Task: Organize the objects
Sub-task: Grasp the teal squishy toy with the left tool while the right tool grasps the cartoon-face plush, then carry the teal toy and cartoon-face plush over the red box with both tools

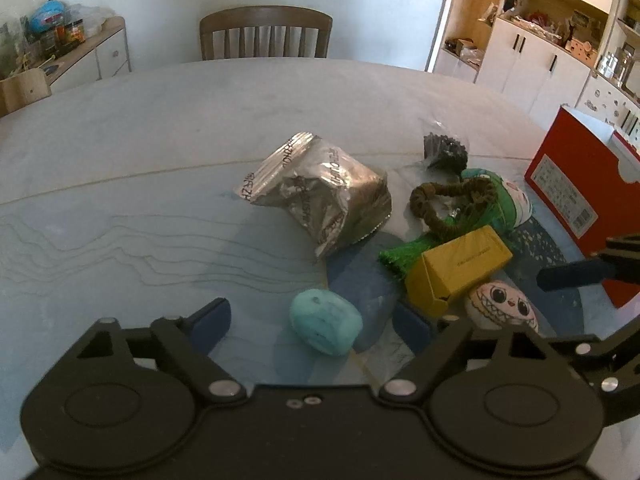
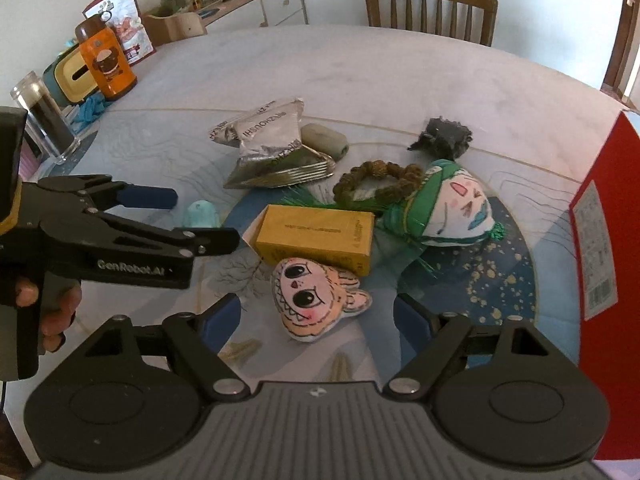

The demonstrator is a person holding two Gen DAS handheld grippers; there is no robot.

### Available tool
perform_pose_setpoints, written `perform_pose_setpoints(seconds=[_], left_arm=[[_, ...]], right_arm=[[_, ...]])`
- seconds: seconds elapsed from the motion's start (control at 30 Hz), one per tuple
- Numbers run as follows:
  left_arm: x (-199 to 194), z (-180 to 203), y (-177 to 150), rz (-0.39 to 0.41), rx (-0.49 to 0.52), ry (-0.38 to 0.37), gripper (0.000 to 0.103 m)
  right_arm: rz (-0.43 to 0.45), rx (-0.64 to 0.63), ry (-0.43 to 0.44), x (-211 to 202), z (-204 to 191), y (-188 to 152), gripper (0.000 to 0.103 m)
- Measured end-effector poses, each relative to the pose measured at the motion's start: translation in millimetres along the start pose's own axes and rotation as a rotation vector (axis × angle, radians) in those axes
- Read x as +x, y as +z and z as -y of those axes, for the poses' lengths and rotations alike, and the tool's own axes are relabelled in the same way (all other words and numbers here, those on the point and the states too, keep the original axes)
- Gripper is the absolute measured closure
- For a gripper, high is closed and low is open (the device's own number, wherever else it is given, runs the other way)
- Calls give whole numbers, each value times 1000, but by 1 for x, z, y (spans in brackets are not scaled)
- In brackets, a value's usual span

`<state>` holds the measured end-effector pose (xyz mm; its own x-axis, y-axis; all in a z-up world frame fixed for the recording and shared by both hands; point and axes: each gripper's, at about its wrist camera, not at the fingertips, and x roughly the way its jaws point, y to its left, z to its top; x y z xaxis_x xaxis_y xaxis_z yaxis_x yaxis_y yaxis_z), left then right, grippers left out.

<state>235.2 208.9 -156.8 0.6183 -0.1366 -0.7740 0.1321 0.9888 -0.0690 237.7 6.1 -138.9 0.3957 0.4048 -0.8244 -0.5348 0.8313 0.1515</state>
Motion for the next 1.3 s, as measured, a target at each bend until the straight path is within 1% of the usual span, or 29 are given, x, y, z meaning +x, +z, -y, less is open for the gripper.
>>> perform_pose_setpoints(seconds=[0.03,0.1,0.2,0.27,0.33,0.43,0.47,0.5,0.53,0.57,0.73,0.9,1.07,1.2,1.3], left_arm=[[0,1,0,2,6,1,20],[0,3,-2,8,22,2,22],[0,6,-3,15,36,-4,29],[-1,7,-3,16,36,-11,32],[-1,8,-3,20,42,-18,41],[-2,10,-3,24,52,-15,48],[-2,10,-3,24,50,-16,49],[-2,9,-3,25,48,-18,53],[-3,9,-2,27,50,-17,63],[-3,9,-1,27,52,-18,67],[-3,9,0,16,39,-17,67],[-9,11,-2,16,26,-27,67],[-21,13,0,12,-2,-41,67],[-36,16,4,33,-36,-75,67],[-48,23,9,47,-42,-98,67]], right_arm=[[-2,-4,1,2,-1,1,26],[-4,-7,-1,4,-2,3,28],[-7,-8,4,7,-3,5,34],[-11,-7,2,8,-3,5,38],[-14,-5,-1,9,-3,5,43],[-16,2,-1,9,-2,4,50],[-16,2,-2,8,-2,4,50],[-16,1,-2,8,-2,4,51],[-16,-3,-4,7,-3,4,52],[-18,-7,-9,7,-3,3,53],[-18,-20,-13,2,-8,1,62],[-17,-22,-17,-5,-10,-4,65],[3,10,-12,-19,-7,-8,65],[32,36,-9,-37,-5,-8,65],[49,45,-13,-52,-3,-8,65]])
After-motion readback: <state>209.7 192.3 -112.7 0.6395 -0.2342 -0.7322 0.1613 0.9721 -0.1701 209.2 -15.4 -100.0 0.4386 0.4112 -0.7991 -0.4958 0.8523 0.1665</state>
